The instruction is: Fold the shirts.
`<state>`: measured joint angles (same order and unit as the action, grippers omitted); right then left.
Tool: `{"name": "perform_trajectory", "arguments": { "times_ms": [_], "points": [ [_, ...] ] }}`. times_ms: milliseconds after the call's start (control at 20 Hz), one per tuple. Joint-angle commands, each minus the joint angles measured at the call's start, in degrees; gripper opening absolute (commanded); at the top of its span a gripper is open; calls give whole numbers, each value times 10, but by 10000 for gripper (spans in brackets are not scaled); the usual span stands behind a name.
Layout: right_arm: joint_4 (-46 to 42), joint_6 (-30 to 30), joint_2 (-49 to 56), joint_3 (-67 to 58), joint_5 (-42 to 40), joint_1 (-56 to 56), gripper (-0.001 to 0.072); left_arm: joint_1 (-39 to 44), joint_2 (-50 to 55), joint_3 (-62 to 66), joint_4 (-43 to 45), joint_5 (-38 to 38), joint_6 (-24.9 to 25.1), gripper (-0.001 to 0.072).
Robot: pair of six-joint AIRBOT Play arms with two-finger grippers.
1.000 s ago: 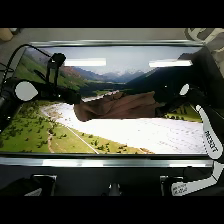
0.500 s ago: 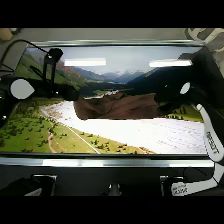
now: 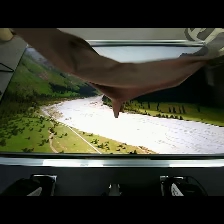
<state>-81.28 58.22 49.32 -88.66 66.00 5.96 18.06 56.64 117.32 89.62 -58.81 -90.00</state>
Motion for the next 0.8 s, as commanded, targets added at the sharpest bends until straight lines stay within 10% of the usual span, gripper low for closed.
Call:
{"name": "perform_trajectory", "arguments": {
  "times_ms": [0,400,750],
  "points": [
    [-46,55,-128,-12,52,0,15,-7,-62,40,38,55,-10,20],
    [-19,66,-55,105,313,0,14,-40,-16,-74,115,31,-26,21],
    [78,89,78,410,-83,0,15,-64,216,-192,79,-1,-26,21]
  ]
}}
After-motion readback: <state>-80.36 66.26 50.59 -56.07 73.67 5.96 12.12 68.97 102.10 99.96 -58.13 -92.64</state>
